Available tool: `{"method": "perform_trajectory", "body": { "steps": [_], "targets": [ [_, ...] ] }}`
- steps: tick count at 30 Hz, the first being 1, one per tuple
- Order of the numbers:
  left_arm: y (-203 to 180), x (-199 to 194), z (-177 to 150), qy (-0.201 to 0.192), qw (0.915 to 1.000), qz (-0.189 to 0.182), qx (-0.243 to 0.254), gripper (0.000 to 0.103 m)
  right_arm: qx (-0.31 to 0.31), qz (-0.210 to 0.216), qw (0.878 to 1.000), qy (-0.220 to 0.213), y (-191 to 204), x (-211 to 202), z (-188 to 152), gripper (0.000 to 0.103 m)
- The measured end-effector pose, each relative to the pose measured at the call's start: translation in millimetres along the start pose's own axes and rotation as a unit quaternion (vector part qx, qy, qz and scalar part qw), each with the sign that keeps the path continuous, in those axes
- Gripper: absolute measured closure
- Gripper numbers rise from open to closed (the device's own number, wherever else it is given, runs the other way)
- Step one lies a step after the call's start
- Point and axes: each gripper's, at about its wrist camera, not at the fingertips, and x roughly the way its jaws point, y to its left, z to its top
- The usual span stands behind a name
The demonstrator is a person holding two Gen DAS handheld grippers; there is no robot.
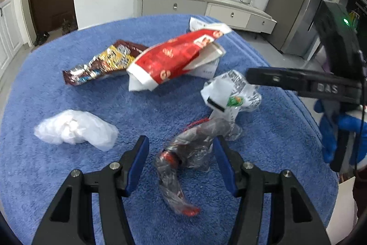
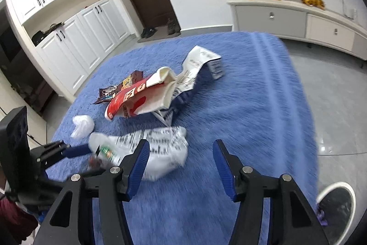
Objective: Collect trash
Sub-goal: 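Grasp the dark plastic bottle with the left tool while the right tool grasps the white printed bag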
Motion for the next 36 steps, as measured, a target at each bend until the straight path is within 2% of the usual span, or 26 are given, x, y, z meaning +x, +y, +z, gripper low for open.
{"method": "perform_trajectory", "body": {
  "steps": [6, 7, 9, 11, 14, 17, 27, 36],
  "targets": [
    [1, 5, -3, -0.001, 0.9998, -0.018, -0.003, 0.047, -0.015, 0.018, 1.000, 0.016, 7, 16, -7, 0.048],
    [1, 4, -5, -0.002, 0.9998, -0.019, -0.003, 0.050, -0.018, 0.018, 1.000, 0.017, 8, 16, -9, 0.049],
    [0, 2, -8, -0.004, 0.9998, -0.021, -0.001, 0.060, -0.023, 0.021, 0.999, 0.017, 10, 14, -14, 0.063],
    [-2, 0, -10, -0.003, 0.9997, -0.024, -0.001, 0.073, -0.024, 0.019, 0.999, 0.013, 9, 11, -18, 0.071],
    [-3, -6, -16, -0.003, 0.9994, -0.031, -0.011, 0.083, -0.022, 0.015, 1.000, 0.002, 9, -1, -25, 0.078],
    [-5, -16, -22, -0.007, 0.9994, -0.030, -0.017, 0.085, -0.025, 0.008, 1.000, -0.011, 9, -16, -32, 0.081],
    [-24, -63, -30, -0.035, 0.9992, -0.010, -0.018, 0.086, -0.014, -0.016, 0.997, -0.078, 2, -86, -47, 0.084],
    [-62, -78, -31, -0.037, 0.9992, 0.013, -0.005, 0.086, -0.002, -0.048, 0.994, -0.097, -18, -130, -69, 0.084]
  ]
}}
